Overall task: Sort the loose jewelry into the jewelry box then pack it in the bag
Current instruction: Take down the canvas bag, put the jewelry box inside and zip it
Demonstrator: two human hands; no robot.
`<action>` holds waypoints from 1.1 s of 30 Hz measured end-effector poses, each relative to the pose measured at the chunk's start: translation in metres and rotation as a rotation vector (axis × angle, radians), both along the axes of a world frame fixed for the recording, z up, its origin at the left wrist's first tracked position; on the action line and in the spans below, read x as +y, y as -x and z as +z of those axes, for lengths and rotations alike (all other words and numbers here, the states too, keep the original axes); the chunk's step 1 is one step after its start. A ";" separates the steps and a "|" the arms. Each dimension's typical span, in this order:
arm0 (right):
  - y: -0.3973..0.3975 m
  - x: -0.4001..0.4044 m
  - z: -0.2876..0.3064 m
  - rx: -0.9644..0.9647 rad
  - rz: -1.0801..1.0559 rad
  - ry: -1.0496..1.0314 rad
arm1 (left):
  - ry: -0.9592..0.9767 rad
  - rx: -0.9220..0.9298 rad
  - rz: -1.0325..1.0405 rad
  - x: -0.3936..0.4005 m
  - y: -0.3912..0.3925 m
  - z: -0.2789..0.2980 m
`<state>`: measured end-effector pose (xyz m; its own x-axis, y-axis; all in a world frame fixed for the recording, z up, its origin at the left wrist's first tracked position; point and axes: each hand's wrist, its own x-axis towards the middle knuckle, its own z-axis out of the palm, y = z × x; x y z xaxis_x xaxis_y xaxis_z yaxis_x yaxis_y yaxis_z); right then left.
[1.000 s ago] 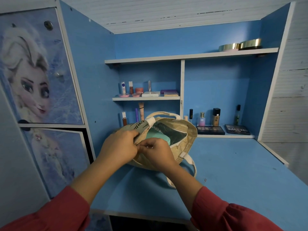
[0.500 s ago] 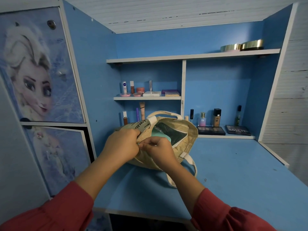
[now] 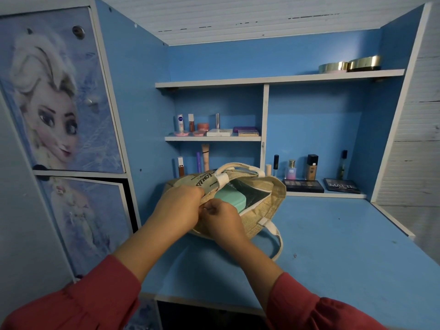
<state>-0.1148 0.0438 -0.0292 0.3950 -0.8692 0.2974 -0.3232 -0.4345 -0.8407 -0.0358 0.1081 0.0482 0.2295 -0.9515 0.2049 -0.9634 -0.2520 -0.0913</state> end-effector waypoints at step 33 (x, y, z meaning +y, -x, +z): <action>0.070 -0.090 -0.018 -0.008 -0.484 -0.130 | 0.029 0.036 -0.091 0.000 -0.011 -0.002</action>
